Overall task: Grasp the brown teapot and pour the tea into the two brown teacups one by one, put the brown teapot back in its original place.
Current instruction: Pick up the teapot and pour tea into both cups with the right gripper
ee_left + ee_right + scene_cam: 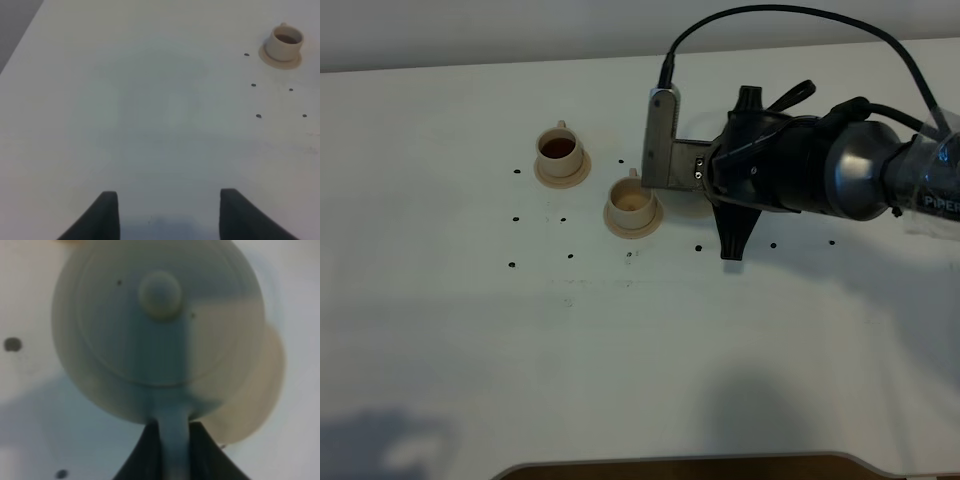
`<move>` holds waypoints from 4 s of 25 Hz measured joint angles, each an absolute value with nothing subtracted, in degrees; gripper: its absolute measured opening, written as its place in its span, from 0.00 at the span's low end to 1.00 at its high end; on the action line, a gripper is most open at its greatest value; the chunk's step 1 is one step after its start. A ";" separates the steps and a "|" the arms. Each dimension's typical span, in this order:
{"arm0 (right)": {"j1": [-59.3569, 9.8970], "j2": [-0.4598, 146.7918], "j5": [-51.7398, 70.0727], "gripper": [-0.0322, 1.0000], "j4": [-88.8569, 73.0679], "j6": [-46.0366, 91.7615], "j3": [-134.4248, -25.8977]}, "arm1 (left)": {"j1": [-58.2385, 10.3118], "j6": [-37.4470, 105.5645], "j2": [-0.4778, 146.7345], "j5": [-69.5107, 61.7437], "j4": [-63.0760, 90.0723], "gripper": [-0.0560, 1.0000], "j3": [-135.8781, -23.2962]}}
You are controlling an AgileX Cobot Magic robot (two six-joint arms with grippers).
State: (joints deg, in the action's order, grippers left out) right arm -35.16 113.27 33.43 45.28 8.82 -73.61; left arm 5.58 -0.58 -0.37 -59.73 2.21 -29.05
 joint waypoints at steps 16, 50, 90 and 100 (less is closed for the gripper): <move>-39.44 115.51 38.18 0.14 62.57 7.52 -73.61 | 5.58 -0.58 -0.37 -59.73 2.21 0.51 -29.05; -41.36 115.51 40.59 0.14 74.90 14.24 -73.61 | 5.58 -0.63 -0.37 -59.73 2.21 0.51 -29.05; -41.37 115.51 39.52 0.14 87.75 20.98 -73.61 | 5.58 -0.60 -0.37 -59.73 2.21 0.51 -29.05; -41.37 115.51 39.39 0.14 89.64 20.92 -73.61 | 5.58 -0.60 -0.37 -59.73 2.21 0.51 -29.05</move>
State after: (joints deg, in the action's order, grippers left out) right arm -41.37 115.51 39.39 89.64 20.92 -73.61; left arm 5.58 -0.60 -0.37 -59.73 2.21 -29.05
